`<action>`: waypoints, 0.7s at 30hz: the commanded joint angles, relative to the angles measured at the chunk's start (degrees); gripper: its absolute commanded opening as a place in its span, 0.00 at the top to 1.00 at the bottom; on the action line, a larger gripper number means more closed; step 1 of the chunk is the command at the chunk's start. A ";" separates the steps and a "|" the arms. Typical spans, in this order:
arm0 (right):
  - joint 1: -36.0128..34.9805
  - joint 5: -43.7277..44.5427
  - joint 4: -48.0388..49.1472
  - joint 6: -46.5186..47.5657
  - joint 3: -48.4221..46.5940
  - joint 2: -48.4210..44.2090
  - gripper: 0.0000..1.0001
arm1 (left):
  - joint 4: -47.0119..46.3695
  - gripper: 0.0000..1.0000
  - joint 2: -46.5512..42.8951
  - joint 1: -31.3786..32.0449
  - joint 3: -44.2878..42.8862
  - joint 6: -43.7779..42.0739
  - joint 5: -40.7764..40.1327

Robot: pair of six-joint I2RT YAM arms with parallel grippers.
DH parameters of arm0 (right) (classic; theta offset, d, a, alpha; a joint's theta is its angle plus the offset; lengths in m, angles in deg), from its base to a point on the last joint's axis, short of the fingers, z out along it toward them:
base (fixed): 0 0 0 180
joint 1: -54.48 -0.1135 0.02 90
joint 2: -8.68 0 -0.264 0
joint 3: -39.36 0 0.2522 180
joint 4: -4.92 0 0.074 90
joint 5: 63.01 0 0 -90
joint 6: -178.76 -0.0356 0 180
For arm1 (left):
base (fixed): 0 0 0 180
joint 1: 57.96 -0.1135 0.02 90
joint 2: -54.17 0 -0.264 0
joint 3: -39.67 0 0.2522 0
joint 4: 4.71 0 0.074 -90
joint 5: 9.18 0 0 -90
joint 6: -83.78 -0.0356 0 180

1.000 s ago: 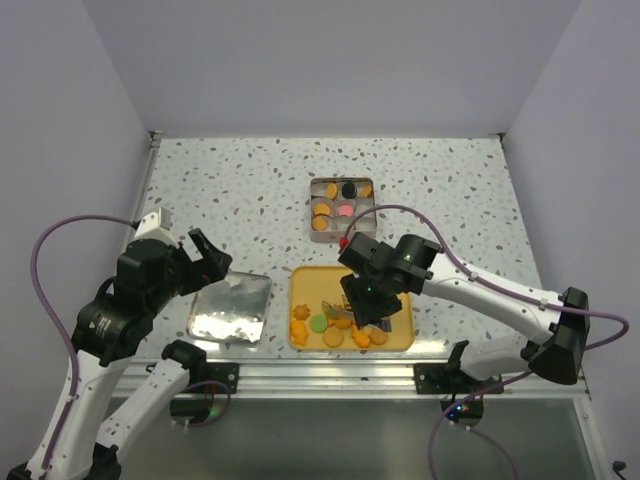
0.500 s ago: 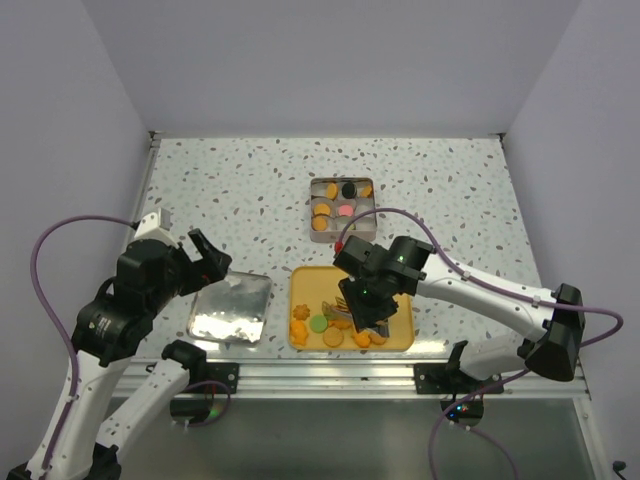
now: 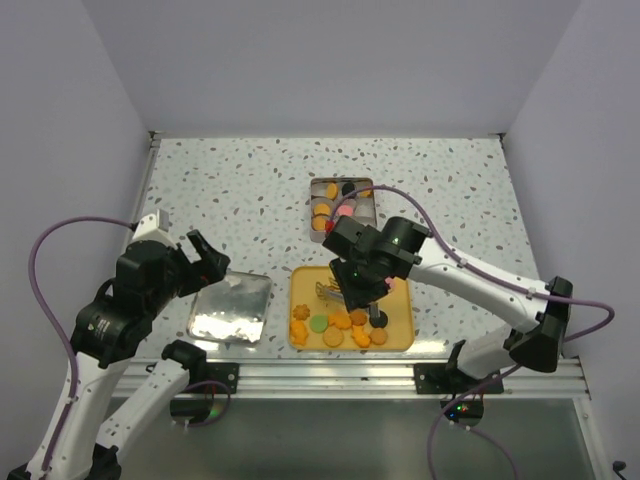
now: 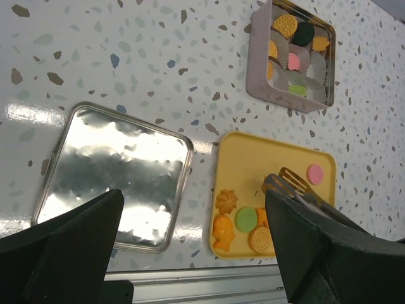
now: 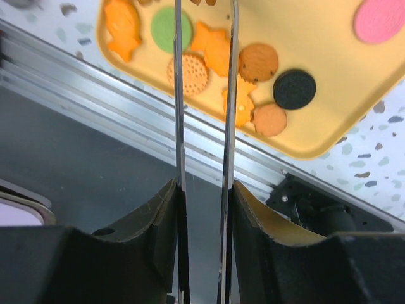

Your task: Pack the cookies

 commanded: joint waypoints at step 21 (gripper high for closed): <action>32.86 1.96 -4.95 18.36 -41.75 25.67 0.66 | 2.26 0.00 -1.59 0.28 -3.68 -0.27 -2.30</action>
